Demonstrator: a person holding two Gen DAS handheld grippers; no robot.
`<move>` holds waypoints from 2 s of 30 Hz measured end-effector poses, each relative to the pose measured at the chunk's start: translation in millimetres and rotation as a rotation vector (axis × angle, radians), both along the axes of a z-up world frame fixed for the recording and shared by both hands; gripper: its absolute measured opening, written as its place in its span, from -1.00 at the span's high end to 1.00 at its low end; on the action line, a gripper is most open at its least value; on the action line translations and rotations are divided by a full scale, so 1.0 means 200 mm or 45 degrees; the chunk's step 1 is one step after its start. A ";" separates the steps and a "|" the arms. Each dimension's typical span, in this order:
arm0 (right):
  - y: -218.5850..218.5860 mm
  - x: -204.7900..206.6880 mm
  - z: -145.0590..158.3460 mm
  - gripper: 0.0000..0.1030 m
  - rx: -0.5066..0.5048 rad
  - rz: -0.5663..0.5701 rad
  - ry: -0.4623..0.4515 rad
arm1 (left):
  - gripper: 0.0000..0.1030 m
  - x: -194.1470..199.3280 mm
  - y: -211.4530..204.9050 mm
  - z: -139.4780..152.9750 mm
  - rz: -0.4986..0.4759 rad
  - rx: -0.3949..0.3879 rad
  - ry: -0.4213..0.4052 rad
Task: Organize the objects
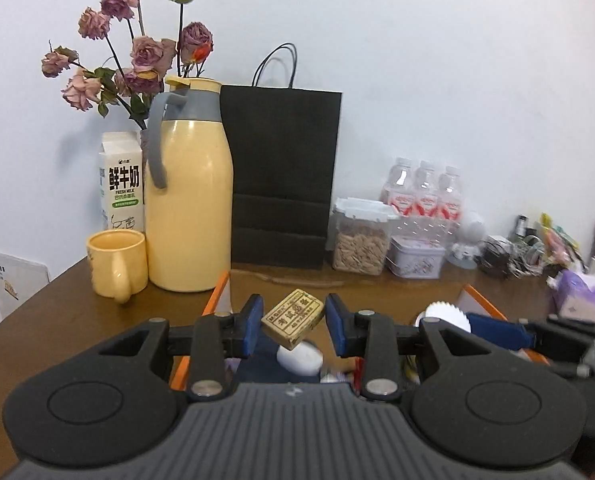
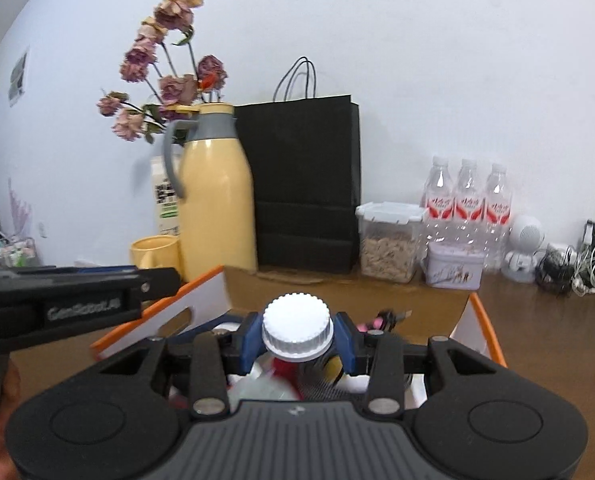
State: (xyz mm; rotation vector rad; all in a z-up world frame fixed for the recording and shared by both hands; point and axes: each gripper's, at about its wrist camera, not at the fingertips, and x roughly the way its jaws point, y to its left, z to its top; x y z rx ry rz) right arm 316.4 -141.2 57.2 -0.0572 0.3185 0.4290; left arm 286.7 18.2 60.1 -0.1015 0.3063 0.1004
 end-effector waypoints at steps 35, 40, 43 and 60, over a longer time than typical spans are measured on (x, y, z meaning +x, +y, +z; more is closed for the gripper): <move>-0.20 0.01 -0.02 -1.00 0.057 -0.072 0.034 | -1.00 0.00 -0.01 0.00 0.075 0.071 -0.013; -0.23 -0.12 0.05 -1.00 0.032 -0.064 0.046 | -1.00 -0.12 -0.04 0.05 0.063 0.122 0.012; -0.25 -0.21 0.08 -1.00 0.027 -0.067 0.063 | -1.00 -0.21 -0.04 0.07 0.044 0.128 0.044; -0.33 -0.59 0.01 -1.00 -0.031 -0.089 0.236 | -1.00 -0.63 -0.02 -0.03 0.037 0.093 0.269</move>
